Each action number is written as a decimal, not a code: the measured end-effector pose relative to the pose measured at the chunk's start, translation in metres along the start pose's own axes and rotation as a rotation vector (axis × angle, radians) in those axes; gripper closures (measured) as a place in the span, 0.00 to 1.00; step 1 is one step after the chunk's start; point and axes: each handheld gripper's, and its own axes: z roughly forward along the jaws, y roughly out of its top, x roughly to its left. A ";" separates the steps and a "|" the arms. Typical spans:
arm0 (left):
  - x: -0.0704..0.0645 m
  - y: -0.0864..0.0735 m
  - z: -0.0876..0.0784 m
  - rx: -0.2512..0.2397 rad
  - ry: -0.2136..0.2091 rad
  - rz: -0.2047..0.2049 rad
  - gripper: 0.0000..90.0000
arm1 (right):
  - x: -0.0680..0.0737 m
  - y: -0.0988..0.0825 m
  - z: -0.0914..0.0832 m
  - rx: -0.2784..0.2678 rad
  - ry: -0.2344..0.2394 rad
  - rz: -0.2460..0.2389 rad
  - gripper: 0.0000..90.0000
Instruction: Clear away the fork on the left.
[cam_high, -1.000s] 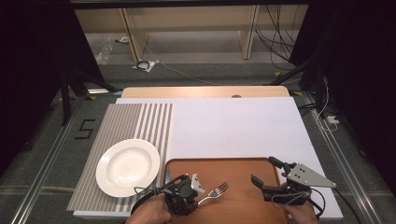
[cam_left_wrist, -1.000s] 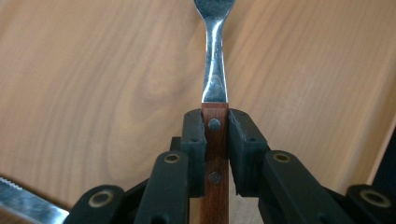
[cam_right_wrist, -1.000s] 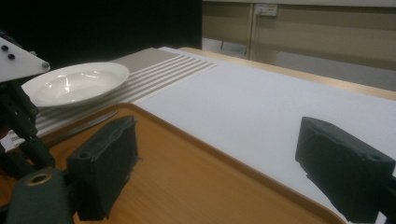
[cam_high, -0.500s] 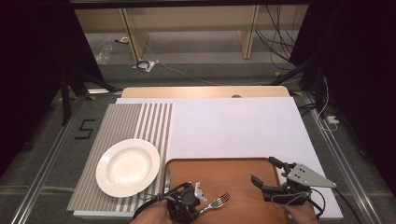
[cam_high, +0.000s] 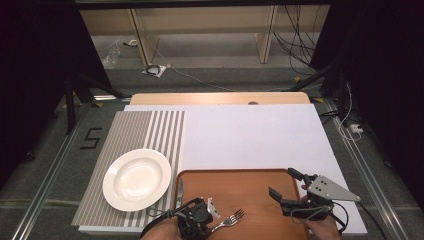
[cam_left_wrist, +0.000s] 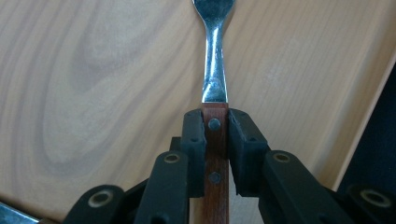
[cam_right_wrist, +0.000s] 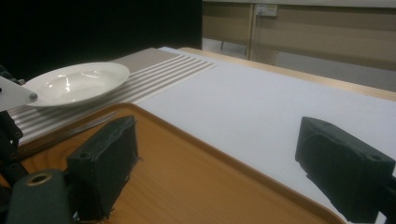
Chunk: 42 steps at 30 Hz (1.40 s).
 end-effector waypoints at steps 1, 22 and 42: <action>0.000 0.000 0.000 0.000 0.000 -0.001 0.85 | 0.000 0.000 0.000 0.001 0.000 0.002 0.15; -0.012 0.003 -0.009 -0.143 0.028 0.066 0.72 | 0.000 0.000 0.000 0.001 0.000 0.003 0.15; -0.025 0.006 0.009 -0.115 0.029 0.127 0.99 | 0.000 0.000 0.000 0.000 -0.001 0.000 0.15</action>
